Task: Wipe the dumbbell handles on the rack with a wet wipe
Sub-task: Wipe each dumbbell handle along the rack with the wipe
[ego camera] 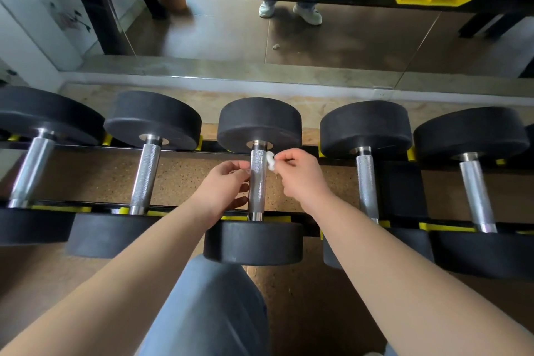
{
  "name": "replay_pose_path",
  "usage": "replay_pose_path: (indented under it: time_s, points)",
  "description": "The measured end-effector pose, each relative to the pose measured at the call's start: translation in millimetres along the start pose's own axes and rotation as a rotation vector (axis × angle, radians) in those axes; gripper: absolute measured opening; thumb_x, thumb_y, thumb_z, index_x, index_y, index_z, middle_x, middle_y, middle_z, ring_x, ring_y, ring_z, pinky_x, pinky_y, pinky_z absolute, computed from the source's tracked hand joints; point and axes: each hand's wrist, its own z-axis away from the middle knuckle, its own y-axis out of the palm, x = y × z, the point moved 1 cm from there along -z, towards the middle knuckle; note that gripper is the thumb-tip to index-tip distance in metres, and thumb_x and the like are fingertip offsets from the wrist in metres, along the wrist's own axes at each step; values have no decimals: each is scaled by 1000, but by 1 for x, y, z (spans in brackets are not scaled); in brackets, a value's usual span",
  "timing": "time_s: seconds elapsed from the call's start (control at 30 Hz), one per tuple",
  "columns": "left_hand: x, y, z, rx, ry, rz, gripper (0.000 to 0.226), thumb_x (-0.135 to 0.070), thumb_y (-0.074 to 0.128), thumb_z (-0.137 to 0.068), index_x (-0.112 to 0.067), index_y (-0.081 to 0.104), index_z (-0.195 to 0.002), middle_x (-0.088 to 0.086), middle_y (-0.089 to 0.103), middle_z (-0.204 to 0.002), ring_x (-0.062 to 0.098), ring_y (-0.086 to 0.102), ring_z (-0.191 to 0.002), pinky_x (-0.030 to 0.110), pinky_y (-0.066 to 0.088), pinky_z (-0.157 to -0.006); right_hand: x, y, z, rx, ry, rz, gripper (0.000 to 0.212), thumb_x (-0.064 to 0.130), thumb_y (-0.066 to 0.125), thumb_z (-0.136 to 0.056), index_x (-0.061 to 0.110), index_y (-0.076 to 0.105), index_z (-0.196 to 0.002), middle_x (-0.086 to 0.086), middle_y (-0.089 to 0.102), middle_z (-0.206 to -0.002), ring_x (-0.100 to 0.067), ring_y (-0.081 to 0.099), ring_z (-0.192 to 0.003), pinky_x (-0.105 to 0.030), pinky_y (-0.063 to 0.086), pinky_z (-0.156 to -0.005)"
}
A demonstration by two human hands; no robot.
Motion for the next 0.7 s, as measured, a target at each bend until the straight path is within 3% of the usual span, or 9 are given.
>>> replay_pose_path:
  time_s: [0.03, 0.1, 0.2, 0.3, 0.43, 0.5, 0.6, 0.7]
  points:
    - [0, 1, 0, 5, 1, 4, 14, -17, 52, -105, -17, 64, -111, 6, 69, -105, 20, 63, -94, 33, 53, -76, 1, 3, -1, 39, 4, 17, 18, 20, 66, -97, 29, 68, -113, 5, 69, -107, -17, 67, -93, -34, 59, -76]
    - [0, 1, -1, 5, 5, 16, 12, -17, 52, -104, -18, 63, -109, 6, 69, -105, 20, 63, -93, 32, 53, -75, 3, 4, -1, 90, 31, -30, 23, 19, 65, -98, 26, 68, -120, 0, 70, -105, -14, 62, -79, -29, 53, -62]
    - [2, 0, -4, -1, 4, 15, 12, -21, 54, -104, -20, 65, -109, 12, 72, -114, 21, 66, -96, 35, 55, -79, 4, -1, -1, 170, 105, -139, 19, 17, 63, -100, 24, 70, -117, -7, 63, -83, -12, 48, -55, -23, 38, -45]
    - [4, 0, -6, -11, -4, 7, 13, -21, 53, -104, -20, 65, -111, 12, 71, -120, 25, 67, -101, 38, 57, -82, 3, -3, -3, 180, 81, -97, 16, 15, 61, -101, 28, 70, -100, -8, 60, -77, -13, 47, -54, -24, 38, -45]
    - [3, 1, -6, -18, -8, 3, 15, -18, 52, -105, -17, 65, -113, 12, 71, -119, 29, 69, -107, 41, 58, -88, 3, 6, -5, 123, 126, -135, 24, 12, 58, -102, 20, 71, -122, -4, 68, -96, -14, 51, -64, -24, 41, -51]
    - [2, 1, -5, -25, -8, 1, 15, -17, 51, -105, -17, 64, -114, 10, 72, -115, 26, 69, -102, 40, 58, -85, 4, 5, 0, 270, 185, -60, 22, 6, 54, -103, 14, 70, -114, -4, 62, -88, -12, 46, -59, -25, 37, -50]
    - [2, 1, -4, -23, -8, 10, 14, -16, 51, -105, -19, 64, -109, 9, 72, -110, 24, 70, -97, 39, 59, -84, 5, -7, 10, 642, 356, 188, 18, 1, 56, -100, 13, 68, -100, -2, 55, -75, -7, 38, -53, -20, 31, -47]
    - [2, 1, -6, -33, -10, -11, 14, -17, 51, -105, -20, 64, -110, 9, 72, -110, 27, 70, -102, 40, 59, -81, 9, -14, 0, 654, 511, 73, 18, -2, 59, -97, 5, 69, -111, -9, 64, -84, -5, 37, -51, -16, 29, -43]
